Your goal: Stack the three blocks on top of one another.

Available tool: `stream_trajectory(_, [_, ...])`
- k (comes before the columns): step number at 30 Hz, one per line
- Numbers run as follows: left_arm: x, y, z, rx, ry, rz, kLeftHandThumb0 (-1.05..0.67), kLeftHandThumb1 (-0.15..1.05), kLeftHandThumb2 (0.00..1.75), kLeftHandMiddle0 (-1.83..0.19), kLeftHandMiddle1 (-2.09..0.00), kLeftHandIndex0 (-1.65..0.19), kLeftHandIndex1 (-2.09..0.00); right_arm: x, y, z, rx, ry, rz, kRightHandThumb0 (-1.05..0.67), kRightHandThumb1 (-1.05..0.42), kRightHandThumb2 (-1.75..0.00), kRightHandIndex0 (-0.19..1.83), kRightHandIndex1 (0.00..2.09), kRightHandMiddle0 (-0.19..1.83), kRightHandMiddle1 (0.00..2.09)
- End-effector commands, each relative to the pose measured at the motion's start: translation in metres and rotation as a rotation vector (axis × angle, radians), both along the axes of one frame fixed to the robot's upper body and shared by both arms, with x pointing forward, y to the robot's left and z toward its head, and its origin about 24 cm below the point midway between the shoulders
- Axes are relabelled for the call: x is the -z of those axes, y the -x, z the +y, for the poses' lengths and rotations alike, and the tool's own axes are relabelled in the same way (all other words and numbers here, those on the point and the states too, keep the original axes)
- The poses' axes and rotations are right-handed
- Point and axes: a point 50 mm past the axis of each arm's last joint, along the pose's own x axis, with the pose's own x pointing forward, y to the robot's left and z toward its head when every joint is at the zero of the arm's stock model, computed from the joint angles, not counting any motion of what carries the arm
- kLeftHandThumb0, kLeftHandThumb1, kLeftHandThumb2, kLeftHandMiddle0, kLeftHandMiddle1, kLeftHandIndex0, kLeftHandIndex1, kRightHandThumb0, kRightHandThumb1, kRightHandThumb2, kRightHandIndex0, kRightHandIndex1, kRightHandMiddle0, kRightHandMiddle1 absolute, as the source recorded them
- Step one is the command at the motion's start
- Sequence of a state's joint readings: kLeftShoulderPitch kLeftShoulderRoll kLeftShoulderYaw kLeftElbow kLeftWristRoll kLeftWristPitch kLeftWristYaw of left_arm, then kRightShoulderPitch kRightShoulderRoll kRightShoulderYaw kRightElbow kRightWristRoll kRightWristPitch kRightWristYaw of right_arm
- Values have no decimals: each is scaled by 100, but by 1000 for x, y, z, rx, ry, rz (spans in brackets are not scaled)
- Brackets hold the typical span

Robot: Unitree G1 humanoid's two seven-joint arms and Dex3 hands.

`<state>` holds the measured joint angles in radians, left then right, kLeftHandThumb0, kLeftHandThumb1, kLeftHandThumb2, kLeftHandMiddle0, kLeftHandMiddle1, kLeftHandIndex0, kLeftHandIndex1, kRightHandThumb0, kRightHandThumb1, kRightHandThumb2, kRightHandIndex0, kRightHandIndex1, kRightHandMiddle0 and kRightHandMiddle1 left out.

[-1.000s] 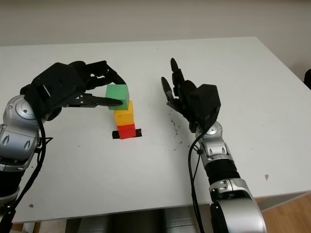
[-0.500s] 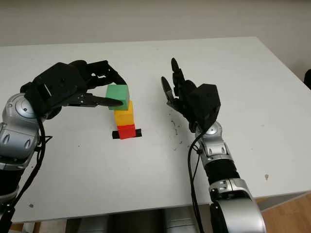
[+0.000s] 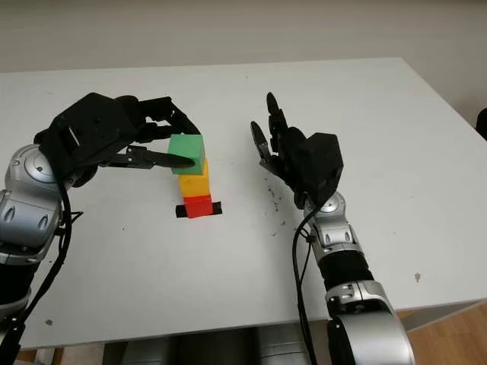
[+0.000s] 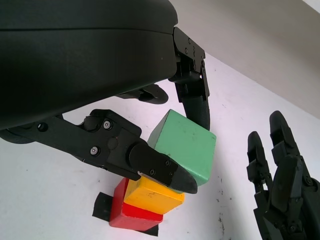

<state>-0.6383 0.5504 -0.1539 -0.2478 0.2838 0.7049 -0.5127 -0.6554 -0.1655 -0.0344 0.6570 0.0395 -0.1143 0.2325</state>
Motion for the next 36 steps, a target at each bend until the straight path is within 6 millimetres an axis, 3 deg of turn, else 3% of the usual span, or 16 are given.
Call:
stream_trajectory(1, [-8,0,-3,9,1,-27,-37,105,8,-40,-7,-49,-155,-1,1,0,2,-17,-8,-78,-105,-61,-19,0,-19,0])
stream_trajectory(10, [-6,-1,-3,1,-1,-40,-38,105,8,-39,-6,-45,-151,0,2,1,1,-28,-9,-78,-105,-57,-19,0,-19,0])
stream_trajectory(13, [-4,-1,-3,-13,28,-39,-41,104,6,-35,-4,-33,-141,0,2,1,-1,-30,-6,-79,-105,-57,-19,0,-19,0])
stream_trajectory(14, [-4,-1,-3,3,32,-33,-44,104,6,-32,-4,-25,-125,0,2,1,-3,-34,-7,-78,-105,-57,-19,0,-19,0])
stream_trajectory(15, [-4,0,-3,15,33,-29,-56,104,6,-20,-3,-16,-78,0,2,1,-4,-36,-8,-77,-105,-57,-19,0,-19,0])
stream_trajectory(16, [-4,0,-4,21,30,-18,-62,104,6,-14,-4,-15,-51,0,2,1,-4,-34,-8,-77,-105,-56,-19,0,-19,0])
stream_trajectory(18, [-4,0,-4,34,5,-13,-77,105,8,0,-3,-8,-18,0,2,1,-5,-35,-11,-78,-105,-56,-19,0,-19,0])
stream_trajectory(19, [-4,0,-5,42,-9,-11,-82,105,9,5,-2,-3,-11,-1,2,2,-5,-35,-10,-77,-105,-56,-19,0,-19,0])
stream_trajectory(24, [-5,-2,-5,70,-36,-14,-95,105,16,18,-3,12,-3,-1,1,3,-2,-32,-8,-77,-105,-55,-19,0,-19,0])
stream_trajectory(36, [-4,2,4,83,2,-10,-99,105,20,19,0,19,0,0,1,2,-3,-24,-5,-76,-105,-55,-19,0,-19,0])
